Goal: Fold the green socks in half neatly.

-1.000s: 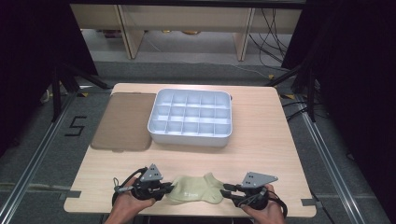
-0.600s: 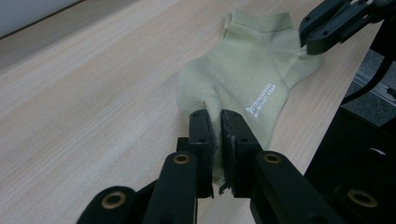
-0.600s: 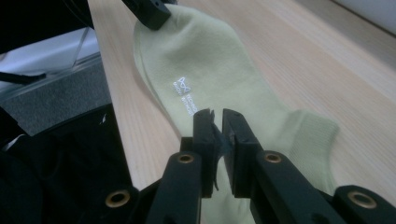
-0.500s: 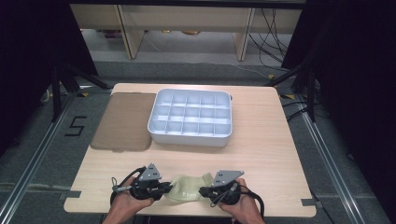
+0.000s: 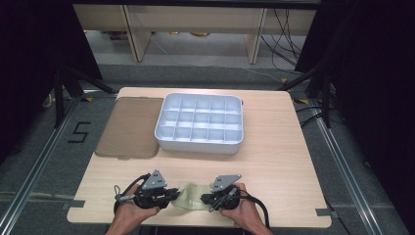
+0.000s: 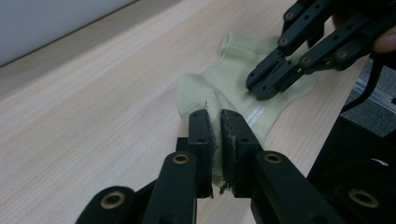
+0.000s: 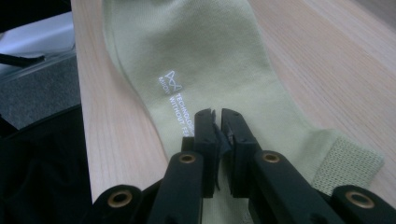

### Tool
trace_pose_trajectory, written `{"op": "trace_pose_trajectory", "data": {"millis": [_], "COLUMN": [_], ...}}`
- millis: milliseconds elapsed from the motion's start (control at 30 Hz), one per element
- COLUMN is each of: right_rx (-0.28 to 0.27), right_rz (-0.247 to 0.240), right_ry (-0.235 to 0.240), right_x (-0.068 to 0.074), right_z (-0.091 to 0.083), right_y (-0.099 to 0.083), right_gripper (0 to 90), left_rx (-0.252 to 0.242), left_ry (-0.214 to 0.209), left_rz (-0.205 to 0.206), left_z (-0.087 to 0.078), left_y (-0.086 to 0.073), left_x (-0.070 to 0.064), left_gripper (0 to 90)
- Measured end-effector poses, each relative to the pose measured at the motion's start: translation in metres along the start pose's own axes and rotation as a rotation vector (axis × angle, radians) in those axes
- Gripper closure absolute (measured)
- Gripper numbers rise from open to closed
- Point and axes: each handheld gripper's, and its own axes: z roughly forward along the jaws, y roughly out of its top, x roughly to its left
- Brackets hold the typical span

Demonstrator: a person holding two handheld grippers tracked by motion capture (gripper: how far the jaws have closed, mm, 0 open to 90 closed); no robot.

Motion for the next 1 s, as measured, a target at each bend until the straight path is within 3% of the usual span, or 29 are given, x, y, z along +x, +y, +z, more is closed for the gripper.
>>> {"op": "trace_pose_trajectory", "data": {"millis": [33,267,467,533,567,633,667,700,733,833,900,1000], "right_rx": [0.004,-0.013,-0.023,-0.012,0.007,0.01,0.009,0.007,0.01,-0.003,0.003,-0.008], "right_rz": [0.017,0.007,0.014,0.026,0.021,0.029,0.001,0.002,0.024,0.027,0.055,0.032], "right_ry": [0.003,0.012,-0.054,-0.067,-0.075,-0.073,-0.07,-0.071,-0.072,-0.048,-0.036,-0.033], "right_x": [0.0,-0.004,-0.018,-0.023,-0.027,-0.028,-0.029,-0.029,-0.027,-0.026,-0.023,-0.024], "right_z": [0.002,0.002,-0.006,-0.003,0.003,0.007,0.009,0.01,0.011,0.017,0.019,0.022], "right_y": [0.002,0.008,0.015,0.015,0.014,0.015,0.016,0.017,0.018,0.021,0.023,0.024], "right_gripper": [85.5,84.3,86.1,86.2,86.5,87.0,87.0,87.1,87.0,87.1,87.0,86.1], "left_rx": [-0.005,-0.008,-0.019,-0.021,-0.025,-0.03,-0.03,-0.044,-0.079,-0.071,-0.068,-0.072], "left_ry": [0.003,-0.004,-0.006,-0.006,0.001,-0.002,-0.002,-0.001,-0.007,-0.005,-0.008,-0.007], "left_rz": [0.0,0.0,-0.012,0.005,-0.013,-0.006,-0.006,-0.007,-0.051,-0.034,-0.028,-0.025], "left_z": [0.0,-0.001,-0.003,-0.004,-0.004,-0.005,-0.005,-0.005,-0.003,-0.004,-0.004,-0.004], "left_y": [0.001,0.001,0.003,0.004,0.005,0.007,0.007,0.009,0.01,0.014,0.015,0.016], "left_x": [-0.001,0.0,-0.001,-0.002,-0.003,-0.003,-0.003,-0.001,-0.003,-0.002,-0.002,-0.001], "left_gripper": [82.2,82.2,82.2,82.2,82.2,82.2,82.3,82.4,82.4,82.6,82.6,82.6]}}
